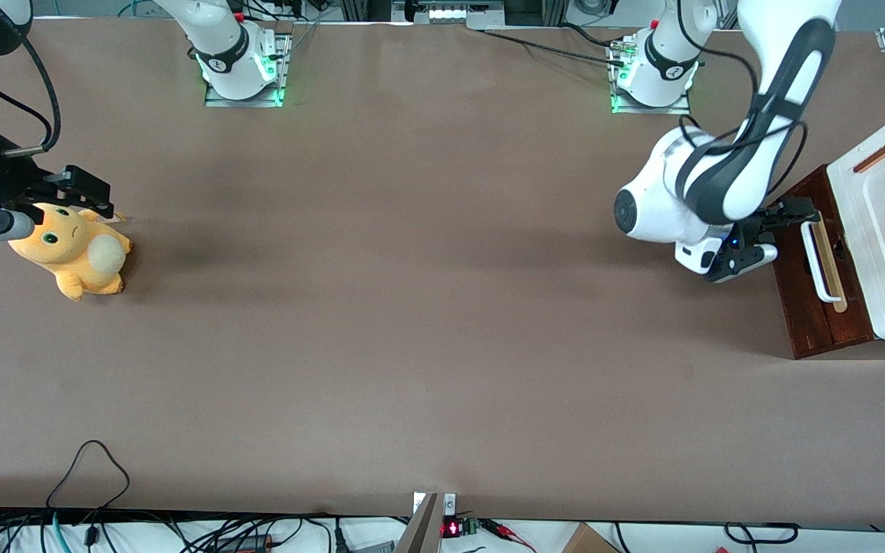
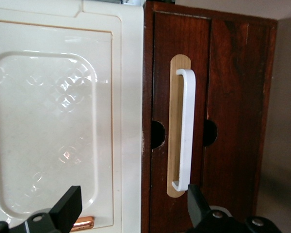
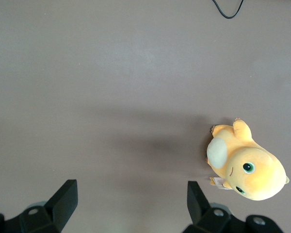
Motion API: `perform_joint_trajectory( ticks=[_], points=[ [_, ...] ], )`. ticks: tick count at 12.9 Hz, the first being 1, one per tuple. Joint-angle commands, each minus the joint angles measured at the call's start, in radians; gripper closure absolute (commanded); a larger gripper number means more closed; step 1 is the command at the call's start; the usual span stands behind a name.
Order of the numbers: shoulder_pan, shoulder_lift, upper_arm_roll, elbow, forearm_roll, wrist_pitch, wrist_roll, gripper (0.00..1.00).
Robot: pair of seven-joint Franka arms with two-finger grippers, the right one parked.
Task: Open lower drawer with left arm only
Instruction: 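Lower the open left gripper onto the white handle of the lower drawer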
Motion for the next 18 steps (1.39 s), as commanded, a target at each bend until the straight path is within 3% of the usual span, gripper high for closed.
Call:
perform_joint_trajectory(
  ticks=[1, 6, 8, 9, 14, 16, 18],
  points=[
    [0.053, 0.109, -0.019, 0.022, 0.098, -0.056, -0.053, 0.06],
    [0.105, 0.216, -0.019, 0.025, 0.272, -0.068, -0.043, 0.08],
    [0.119, 0.241, -0.016, 0.033, 0.309, -0.065, -0.038, 0.11],
    [0.119, 0.252, -0.015, 0.043, 0.317, -0.065, -0.038, 0.18],
    [0.129, 0.268, -0.006, 0.043, 0.352, -0.068, -0.044, 0.19],
    [0.131, 0.270, -0.002, 0.040, 0.367, -0.073, -0.049, 0.33],
    [0.132, 0.270, 0.005, 0.040, 0.373, -0.073, -0.049, 0.34]
  ],
)
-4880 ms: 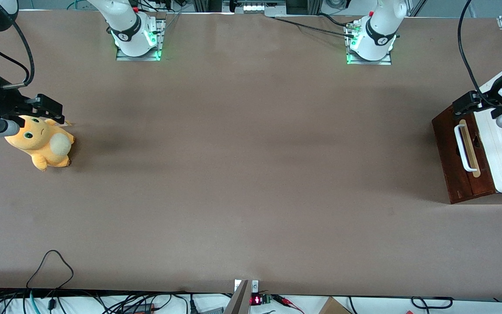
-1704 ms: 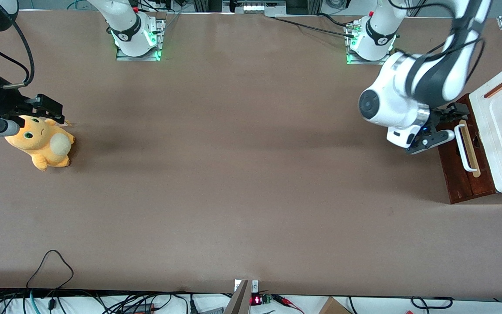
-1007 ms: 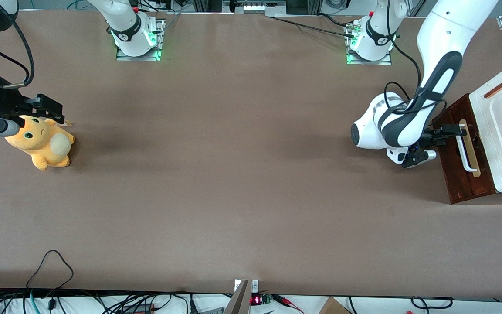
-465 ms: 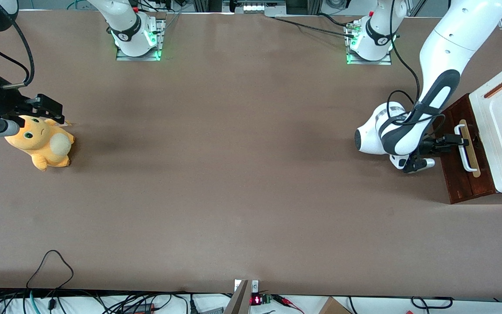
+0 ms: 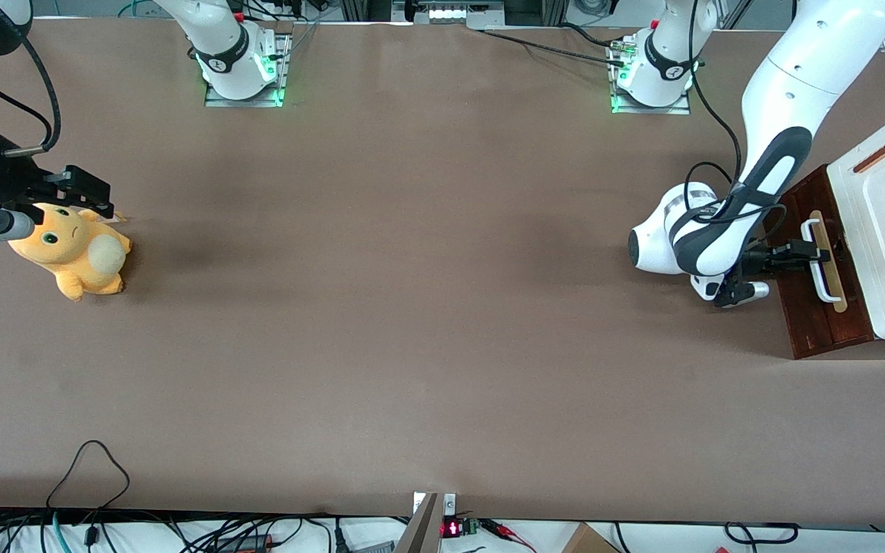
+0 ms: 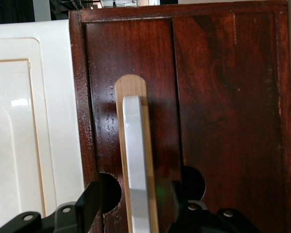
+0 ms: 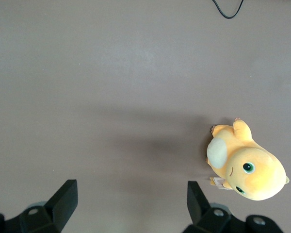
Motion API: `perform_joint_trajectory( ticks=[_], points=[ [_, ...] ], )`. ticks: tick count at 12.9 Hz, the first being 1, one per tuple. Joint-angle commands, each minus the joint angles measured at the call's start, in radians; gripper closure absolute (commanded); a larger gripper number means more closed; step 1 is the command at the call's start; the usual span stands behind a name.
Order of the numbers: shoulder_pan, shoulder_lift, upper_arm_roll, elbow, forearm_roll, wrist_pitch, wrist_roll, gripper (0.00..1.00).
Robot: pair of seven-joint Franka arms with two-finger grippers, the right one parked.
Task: Open lower drawer with left arm only
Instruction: 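Close the left gripper around the white drawer handle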
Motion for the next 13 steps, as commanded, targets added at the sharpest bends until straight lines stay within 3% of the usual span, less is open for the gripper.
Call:
perform_joint_trajectory(
  ticks=[1, 5, 13],
  points=[
    [0.011, 0.019, -0.001, 0.015, 0.032, -0.021, -0.002, 0.40],
    [0.011, 0.030, 0.013, 0.015, 0.033, -0.020, -0.004, 0.54],
    [0.011, 0.031, 0.025, 0.016, 0.041, -0.023, -0.005, 0.61]
  ],
)
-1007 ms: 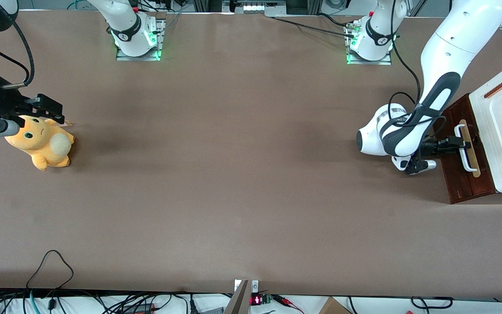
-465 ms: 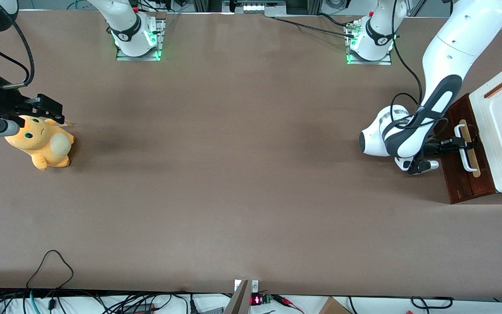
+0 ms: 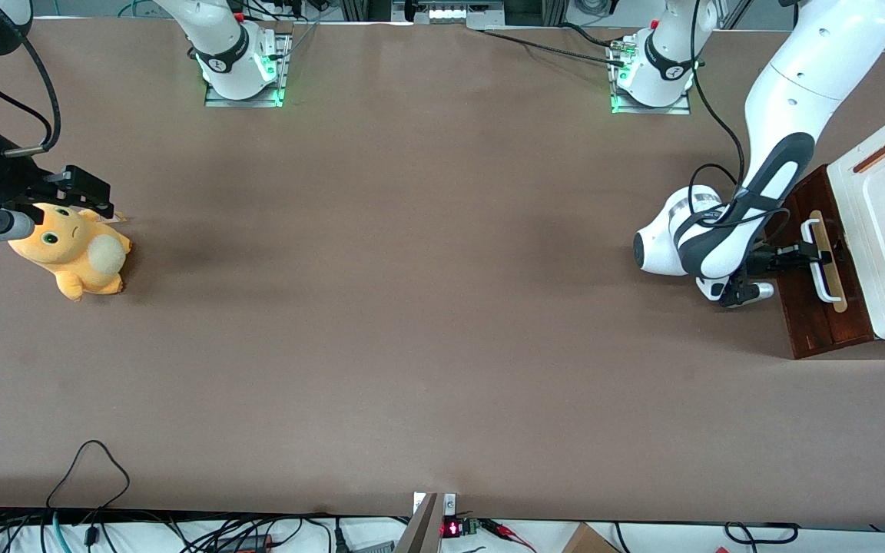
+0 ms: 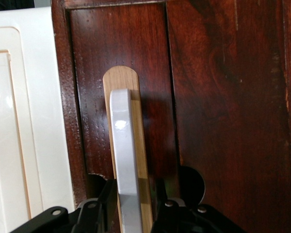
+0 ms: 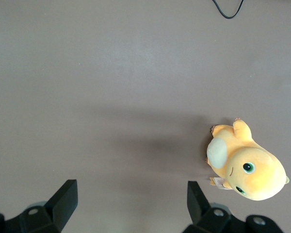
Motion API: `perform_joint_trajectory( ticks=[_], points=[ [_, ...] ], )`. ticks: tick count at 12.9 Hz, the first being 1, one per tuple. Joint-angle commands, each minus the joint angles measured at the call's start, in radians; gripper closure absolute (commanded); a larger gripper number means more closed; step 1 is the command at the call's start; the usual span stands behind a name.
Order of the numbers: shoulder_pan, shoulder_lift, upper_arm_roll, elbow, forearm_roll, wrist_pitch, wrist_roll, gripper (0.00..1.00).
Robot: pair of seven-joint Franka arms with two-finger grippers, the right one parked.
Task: Open lower drawer with left arm only
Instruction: 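Close the left gripper around the white drawer handle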
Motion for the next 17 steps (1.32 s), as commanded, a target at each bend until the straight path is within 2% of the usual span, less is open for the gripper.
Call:
perform_joint_trajectory(
  ticks=[1, 3, 8, 11, 13, 17],
  points=[
    [0.007, 0.015, 0.005, 0.016, 0.047, -0.022, -0.005, 0.61],
    [0.007, 0.015, 0.005, 0.016, 0.049, -0.024, -0.007, 0.62],
    [0.004, 0.014, 0.002, 0.016, 0.058, -0.044, -0.033, 0.86],
    [0.001, 0.014, -0.002, 0.016, 0.060, -0.048, -0.037, 0.95],
    [-0.002, 0.014, -0.010, 0.016, 0.061, -0.048, -0.037, 0.99],
    [-0.025, 0.017, -0.048, 0.016, 0.063, -0.059, -0.039, 1.00]
  ],
)
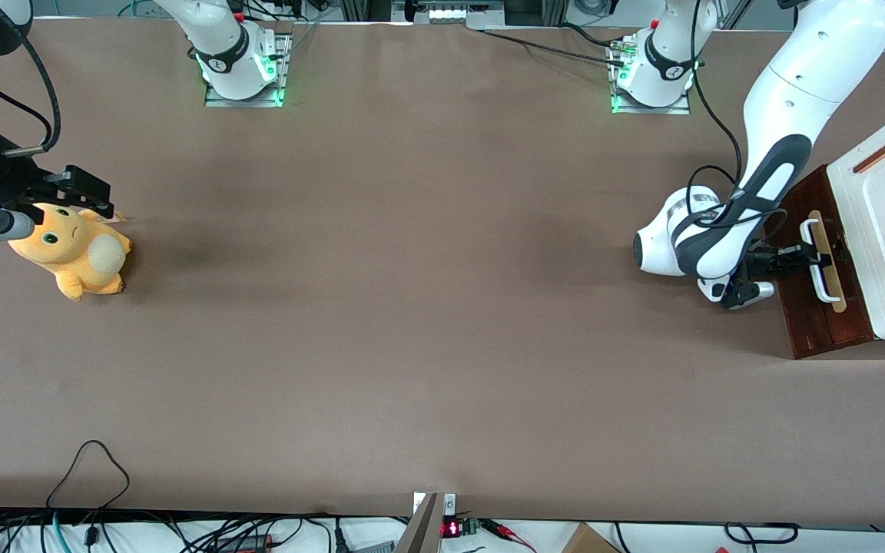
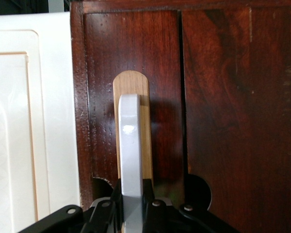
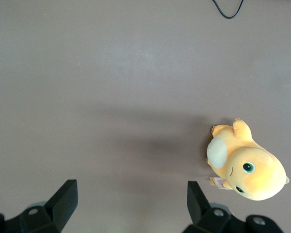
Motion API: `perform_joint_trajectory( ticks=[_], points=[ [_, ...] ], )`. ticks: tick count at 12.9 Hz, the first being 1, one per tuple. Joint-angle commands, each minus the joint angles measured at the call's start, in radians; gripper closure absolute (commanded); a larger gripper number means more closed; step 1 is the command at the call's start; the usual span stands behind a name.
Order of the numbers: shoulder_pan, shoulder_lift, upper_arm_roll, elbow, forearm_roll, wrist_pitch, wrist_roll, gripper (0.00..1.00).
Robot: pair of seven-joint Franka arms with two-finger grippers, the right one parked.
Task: Open lower drawer with left arm only
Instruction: 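Pull the handle away from the cabinet with the left gripper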
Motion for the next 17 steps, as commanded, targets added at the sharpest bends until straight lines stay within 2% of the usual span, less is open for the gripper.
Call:
perform_joint_trajectory(
  ticks=[1, 8, 10, 11, 12, 14, 15, 16, 17],
  points=[
    [-0.038, 0.013, -0.036, 0.019, 0.030, -0.043, 0.010, 1.00],
    [-0.107, 0.026, -0.104, 0.019, 0.013, -0.084, 0.019, 0.99],
    [-0.106, 0.026, -0.104, 0.019, 0.011, -0.080, 0.021, 0.96],
    [-0.104, 0.026, -0.104, 0.019, 0.011, -0.077, 0.021, 0.91],
    [-0.103, 0.026, -0.104, 0.019, 0.011, -0.073, 0.030, 0.77],
    [-0.100, 0.025, -0.104, 0.021, 0.011, -0.070, 0.038, 0.21],
    [-0.097, 0.022, -0.104, 0.021, 0.011, -0.067, 0.036, 0.07],
    [-0.098, 0.017, -0.104, 0.021, 0.011, -0.067, 0.042, 0.01],
    [-0.098, 0.010, -0.105, 0.022, 0.011, -0.054, 0.064, 0.00]
  ],
)
